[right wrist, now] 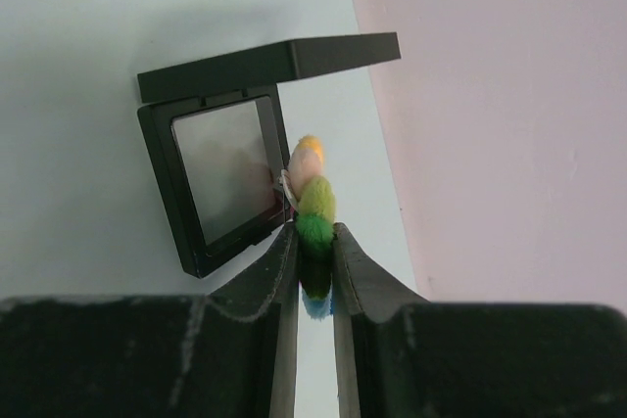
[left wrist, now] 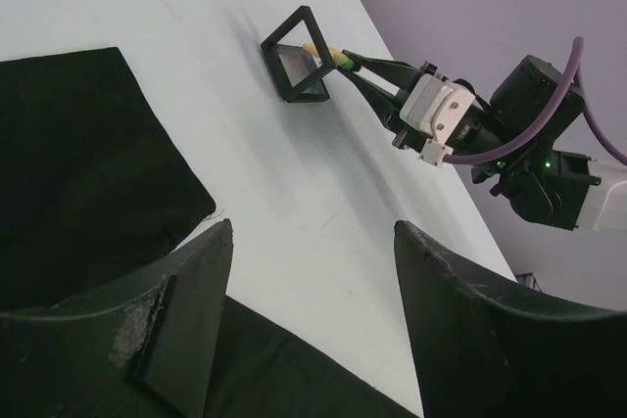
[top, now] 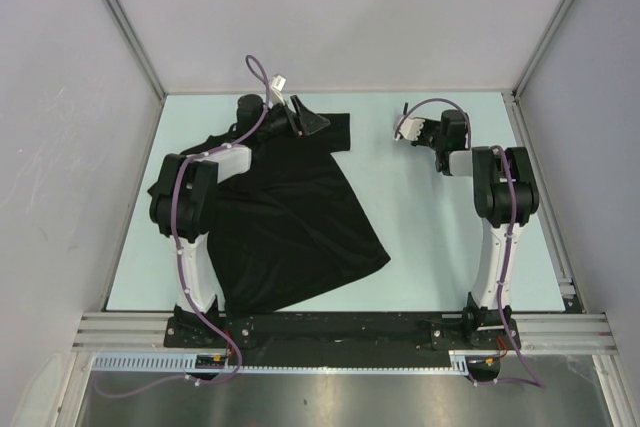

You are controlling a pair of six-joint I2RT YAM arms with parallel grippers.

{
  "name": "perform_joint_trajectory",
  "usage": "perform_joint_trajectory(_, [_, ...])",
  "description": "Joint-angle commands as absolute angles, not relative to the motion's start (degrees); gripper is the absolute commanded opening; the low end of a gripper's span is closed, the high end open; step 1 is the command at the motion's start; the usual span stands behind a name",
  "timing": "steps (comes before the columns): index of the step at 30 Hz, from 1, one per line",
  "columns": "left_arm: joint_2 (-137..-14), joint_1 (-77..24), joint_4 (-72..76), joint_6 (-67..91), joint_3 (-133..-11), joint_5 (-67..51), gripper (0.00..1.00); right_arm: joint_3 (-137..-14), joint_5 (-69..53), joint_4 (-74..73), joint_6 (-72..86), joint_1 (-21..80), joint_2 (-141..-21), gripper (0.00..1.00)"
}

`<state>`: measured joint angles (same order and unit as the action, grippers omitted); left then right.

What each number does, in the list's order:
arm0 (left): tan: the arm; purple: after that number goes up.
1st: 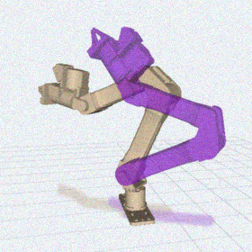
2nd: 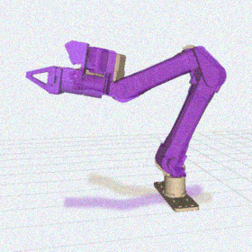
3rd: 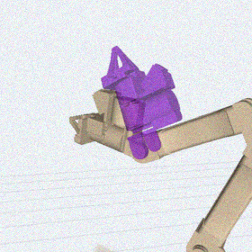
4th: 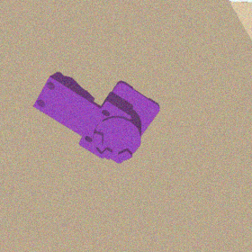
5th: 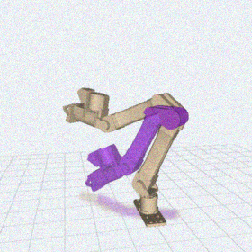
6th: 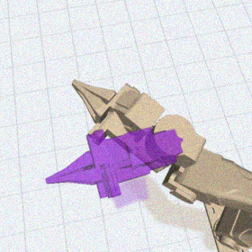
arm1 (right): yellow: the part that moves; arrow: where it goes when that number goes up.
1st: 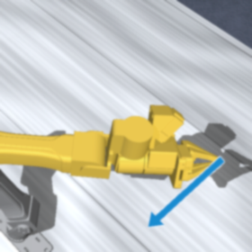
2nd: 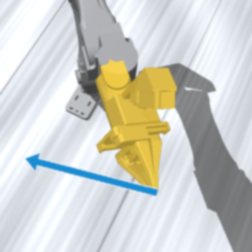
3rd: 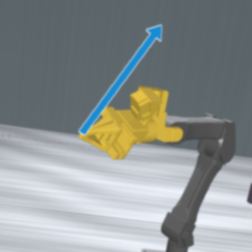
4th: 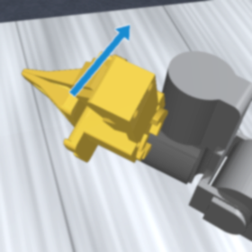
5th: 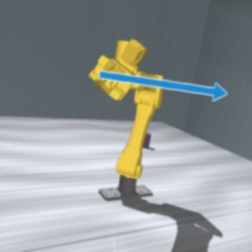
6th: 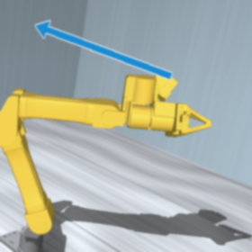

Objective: Remove the brooch from the garment

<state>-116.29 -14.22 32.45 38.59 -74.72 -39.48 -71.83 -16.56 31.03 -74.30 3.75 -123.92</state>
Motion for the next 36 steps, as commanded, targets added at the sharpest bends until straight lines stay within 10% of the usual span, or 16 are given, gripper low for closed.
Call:
perform_joint_trajectory(1, [-115.13, -13.62, 35.07, 38.85, -74.71, -41.04, 0.72, -73.92, -16.26, 31.21, -76.46, 4.48, -124.37, 0.0])
perform_joint_trajectory(25, [-116.01, -12.83, 37.0, 41.04, -74.62, -42.63, 0.72, -75.76, -15.29, 30.94, -75.93, 6.33, -126.74, 0.11])
perform_joint_trajectory(36, [-116.1, -12.39, 38.14, 41.75, -74.18, -43.24, 0.72, -75.76, -16.17, 27.78, -74.97, 5.98, -124.72, 0.41])
